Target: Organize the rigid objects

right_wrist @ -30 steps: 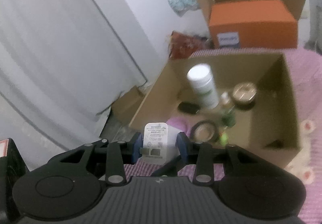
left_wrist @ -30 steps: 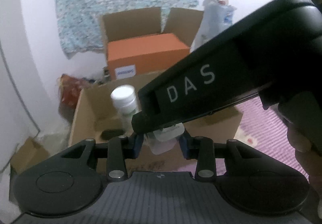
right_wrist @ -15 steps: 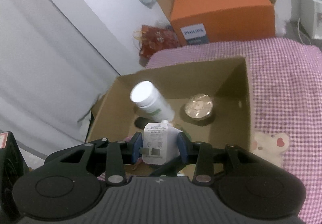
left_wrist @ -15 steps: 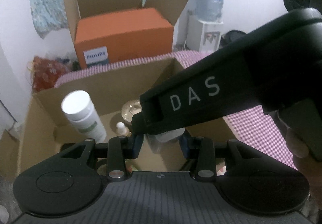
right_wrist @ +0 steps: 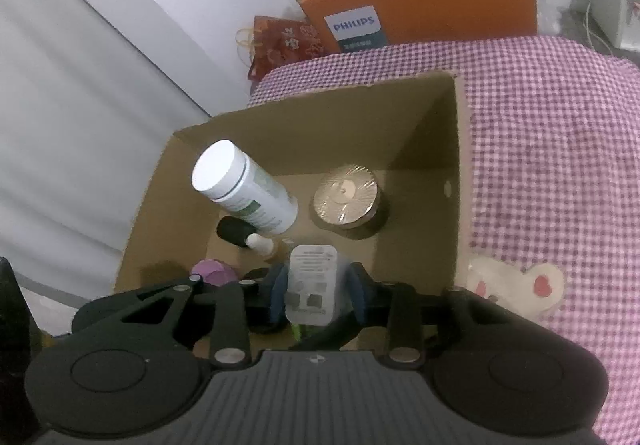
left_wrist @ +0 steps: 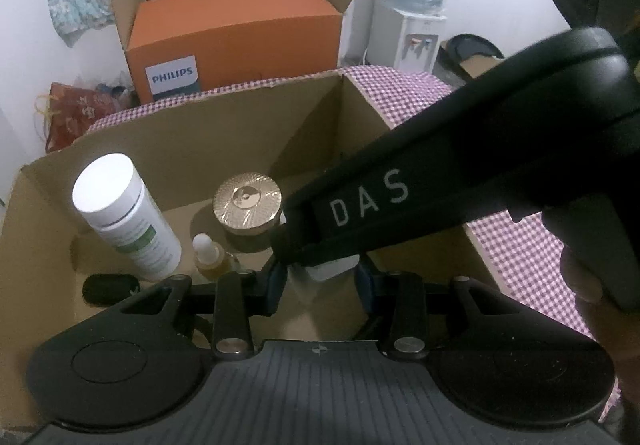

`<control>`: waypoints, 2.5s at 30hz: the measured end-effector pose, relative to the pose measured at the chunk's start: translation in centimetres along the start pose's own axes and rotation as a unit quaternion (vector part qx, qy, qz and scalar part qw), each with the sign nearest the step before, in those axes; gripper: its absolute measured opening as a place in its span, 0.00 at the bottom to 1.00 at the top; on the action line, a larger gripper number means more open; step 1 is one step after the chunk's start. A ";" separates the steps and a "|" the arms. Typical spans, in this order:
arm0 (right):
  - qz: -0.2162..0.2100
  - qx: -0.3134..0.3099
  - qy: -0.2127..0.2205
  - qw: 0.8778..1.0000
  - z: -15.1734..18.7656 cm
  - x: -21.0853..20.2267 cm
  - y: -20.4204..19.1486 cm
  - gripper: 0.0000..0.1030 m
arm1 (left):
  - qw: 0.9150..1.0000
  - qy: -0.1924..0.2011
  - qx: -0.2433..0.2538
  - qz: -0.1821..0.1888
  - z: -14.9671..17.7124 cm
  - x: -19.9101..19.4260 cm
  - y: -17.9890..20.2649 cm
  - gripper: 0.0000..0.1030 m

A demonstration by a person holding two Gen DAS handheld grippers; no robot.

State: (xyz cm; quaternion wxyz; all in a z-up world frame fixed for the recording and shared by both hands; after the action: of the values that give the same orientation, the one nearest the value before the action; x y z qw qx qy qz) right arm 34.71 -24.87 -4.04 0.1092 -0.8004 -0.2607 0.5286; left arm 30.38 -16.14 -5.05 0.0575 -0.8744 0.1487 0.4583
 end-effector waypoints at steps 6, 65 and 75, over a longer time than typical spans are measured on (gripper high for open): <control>0.006 -0.010 -0.001 1.000 -0.2 -0.1 0.1 0.32 | 1.000 -0.004 0.000 -0.002 -0.4 0.3 0.2 0.35; 0.033 -0.121 -0.027 0.992 -2.0 4.2 -5.6 0.18 | 0.999 0.021 -0.029 0.010 1.9 -1.3 -5.0 0.23; 0.045 -0.143 -0.025 0.988 -2.0 3.0 -5.3 0.12 | 0.998 0.025 -0.026 0.046 1.5 -1.8 -3.5 0.23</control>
State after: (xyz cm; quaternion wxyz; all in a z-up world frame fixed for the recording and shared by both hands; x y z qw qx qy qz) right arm 35.86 -18.62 -3.22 -0.0369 -0.8054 -0.3003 0.5096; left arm 29.32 -12.08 -4.54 0.0102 -0.8790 0.1778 0.4423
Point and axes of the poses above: each gripper's, at about its wrist camera, not at the fingertips, and x roughly the way its jaws point, y to its right, z to its underside, the point moved 5 cm from there along x, roughly the way its jaws point, and after that the axes turned 3 degrees about -y, right-handed, at the moved point
